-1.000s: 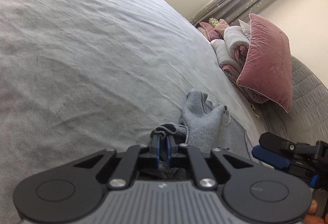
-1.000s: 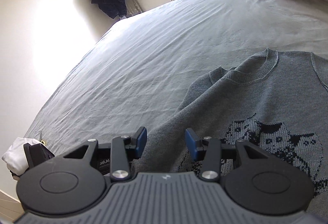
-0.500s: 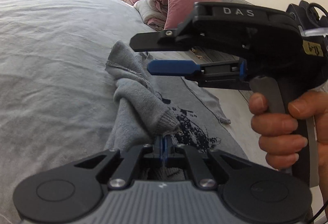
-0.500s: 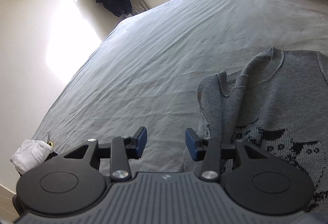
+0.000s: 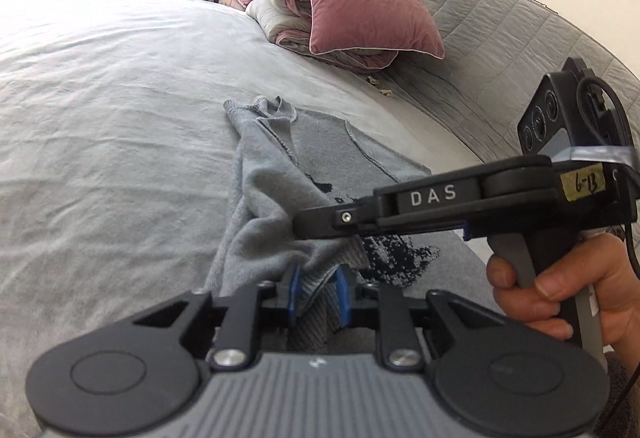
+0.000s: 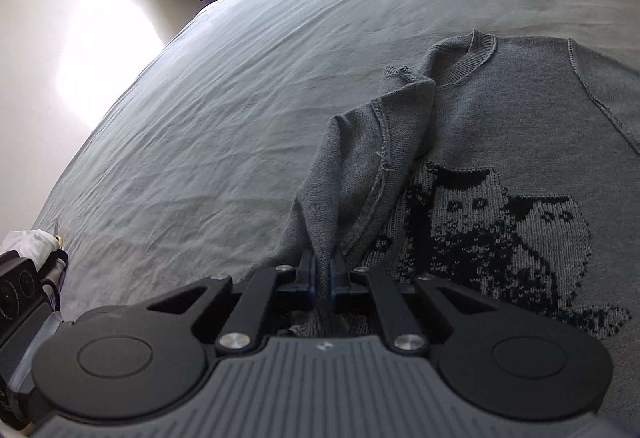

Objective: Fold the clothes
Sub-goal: 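Grasp the sweater sleeve with the left gripper while the right gripper grasps the body edge, then pull the held sweater edges apart with both grippers to spread it flat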

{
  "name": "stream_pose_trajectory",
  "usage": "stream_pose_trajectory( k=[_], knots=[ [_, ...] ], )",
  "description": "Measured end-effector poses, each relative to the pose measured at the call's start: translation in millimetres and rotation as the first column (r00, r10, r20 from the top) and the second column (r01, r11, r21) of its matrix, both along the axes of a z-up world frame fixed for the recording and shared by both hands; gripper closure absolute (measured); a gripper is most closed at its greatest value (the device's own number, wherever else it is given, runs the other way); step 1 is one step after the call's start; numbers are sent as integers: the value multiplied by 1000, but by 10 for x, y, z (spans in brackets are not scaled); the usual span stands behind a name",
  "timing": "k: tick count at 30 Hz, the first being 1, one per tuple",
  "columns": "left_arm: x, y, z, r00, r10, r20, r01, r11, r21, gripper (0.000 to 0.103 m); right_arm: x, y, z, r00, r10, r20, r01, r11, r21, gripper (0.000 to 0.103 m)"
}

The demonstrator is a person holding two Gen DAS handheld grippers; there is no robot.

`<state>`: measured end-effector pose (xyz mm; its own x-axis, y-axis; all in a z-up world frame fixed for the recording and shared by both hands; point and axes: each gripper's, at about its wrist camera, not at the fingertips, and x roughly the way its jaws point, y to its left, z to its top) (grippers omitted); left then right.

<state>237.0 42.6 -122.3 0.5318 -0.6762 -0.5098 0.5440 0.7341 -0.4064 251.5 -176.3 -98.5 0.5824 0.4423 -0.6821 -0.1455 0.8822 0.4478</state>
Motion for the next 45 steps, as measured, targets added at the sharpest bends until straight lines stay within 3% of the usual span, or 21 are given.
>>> stream_pose_trajectory(
  k=[6, 10, 13, 15, 17, 23, 27, 33, 40, 43, 44, 45],
  knots=[
    [-33, 25, 96, 994, 7, 105, -12, 999, 51, 39, 34, -74, 209, 1000, -11, -10, 13, 986, 168, 96],
    [-16, 153, 138, 988, 79, 131, -89, 993, 75, 39, 177, 47, 367, 1000, 1, -1, -1, 971, 240, 96],
    [67, 277, 134, 983, 137, 120, -144, 988, 51, 47, 345, 220, 458, 1000, 22, 12, -25, 963, 267, 96],
    [130, 394, 116, 980, 178, 90, -182, 983, 36, 77, 465, 349, 502, 999, 36, 24, -41, 962, 270, 96],
    [204, 527, 115, 969, 238, 65, -240, 970, 29, 92, 589, 486, 521, 998, 53, 36, -60, 961, 269, 96],
    [452, 1065, 224, 910, 415, -7, -415, 910, -17, 99, 965, 948, 475, 990, 112, 85, -132, 953, 274, 96],
    [617, 1359, 223, 873, 484, -57, -483, 875, 23, 99, 1234, 1270, 333, 985, 137, 101, -160, 946, 283, 96],
    [651, 1614, -28, 845, 523, -111, -513, 852, 104, 99, 1449, 1866, -30, 979, 186, 85, -202, 942, 266, 96],
    [665, 1818, -131, 831, 535, -154, -533, 844, 56, 93, 1598, 2141, -407, 973, 229, 29, -230, 956, 180, 94],
    [743, 1830, -120, 834, 537, -129, -533, 843, 68, 73, 1640, 2031, -370, 966, 256, 16, -253, 943, 217, 86],
    [774, 1824, -118, 836, 537, -115, -532, 844, 77, 63, 1652, 1971, -325, 964, 264, 24, -262, 939, 223, 78],
    [806, 1818, -117, 838, 537, -101, -530, 844, 85, 56, 1649, 1890, -266, 964, 260, 47, -264, 940, 215, 58]
  ],
)
